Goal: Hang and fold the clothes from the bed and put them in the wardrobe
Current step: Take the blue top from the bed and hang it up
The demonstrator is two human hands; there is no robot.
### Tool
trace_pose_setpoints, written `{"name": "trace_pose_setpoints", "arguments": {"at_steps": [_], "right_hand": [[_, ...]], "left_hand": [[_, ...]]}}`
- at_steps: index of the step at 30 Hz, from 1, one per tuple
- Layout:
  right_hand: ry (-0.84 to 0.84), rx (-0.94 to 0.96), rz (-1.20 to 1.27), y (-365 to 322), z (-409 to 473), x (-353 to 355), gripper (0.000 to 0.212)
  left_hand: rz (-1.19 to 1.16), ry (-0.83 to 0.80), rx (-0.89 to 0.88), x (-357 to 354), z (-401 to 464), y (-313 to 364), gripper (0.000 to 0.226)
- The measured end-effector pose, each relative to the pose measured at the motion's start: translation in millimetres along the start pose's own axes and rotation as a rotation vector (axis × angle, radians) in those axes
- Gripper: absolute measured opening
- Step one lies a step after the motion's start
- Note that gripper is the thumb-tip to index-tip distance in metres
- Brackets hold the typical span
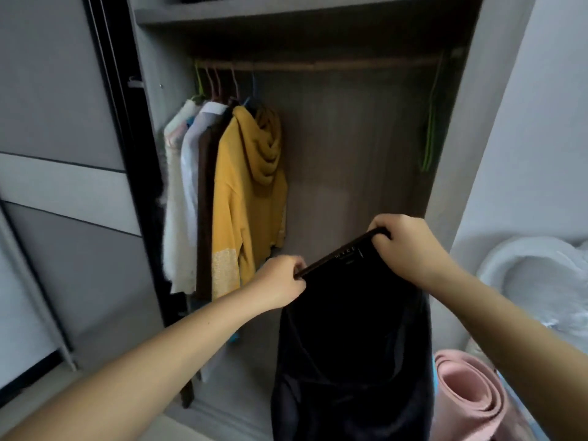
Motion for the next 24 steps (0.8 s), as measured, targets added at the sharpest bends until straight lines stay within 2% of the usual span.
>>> {"name": "trace_pose_setpoints", "arguments": {"at_steps": [1, 3, 6, 9, 11, 13, 16, 19, 21, 24], "right_hand": [[0.031, -0.015, -0.014, -6, 12, 2, 0.022], [0.046, -0.067, -0.092, -16, 32, 3, 0.021], [-0.047, -0.179, -0.233, -26, 53, -14, 0.023], [-0.078, -0.309, -0.265, -22, 64, -36, 0.022], [-0.086, -0.376, -0.284, -12, 73, -43, 0.025], [-0.137, -0.433, -0.291, -3, 85, -43, 0.026], [-0.311, -0.464, -0.335, 6, 108, -37, 0.020], [-0.403, -0.548, -0.223, 10, 133, -20, 0.021], [-0.321, -0.557, -0.218, 15, 162, 0, 0.024], [-0.025, -0.529, -0.379, 21, 218, 39, 0.021]], "left_hand": [[0.036, -0.004, 0.055, 12, 7, -23, 0.025], [-0.074, -0.017, 0.170, 44, 21, -62, 0.034], [-0.259, -0.043, 0.228, 99, 48, -85, 0.026], [-0.438, -0.119, 0.178, 122, 70, -75, 0.015], [-0.555, -0.136, 0.133, 125, 84, -68, 0.018], [-0.652, -0.100, 0.107, 125, 97, -59, 0.019], [-0.747, -0.010, 0.099, 125, 117, -40, 0.020], [-0.793, 0.009, 0.073, 129, 141, -15, 0.020], [-0.779, -0.015, 0.038, 132, 159, -1, 0.020], [-0.741, -0.031, 0.016, 134, 187, 6, 0.017]]}}
Point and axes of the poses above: each hand's wrist, its own z-axis towards the middle knuckle, its own x-axis out of the back of the hand, y = z × x, the point moved 2 cm from there along z, towards the middle knuckle, and after that the axes turned 5 degrees about -y, right-handed, at the moved point
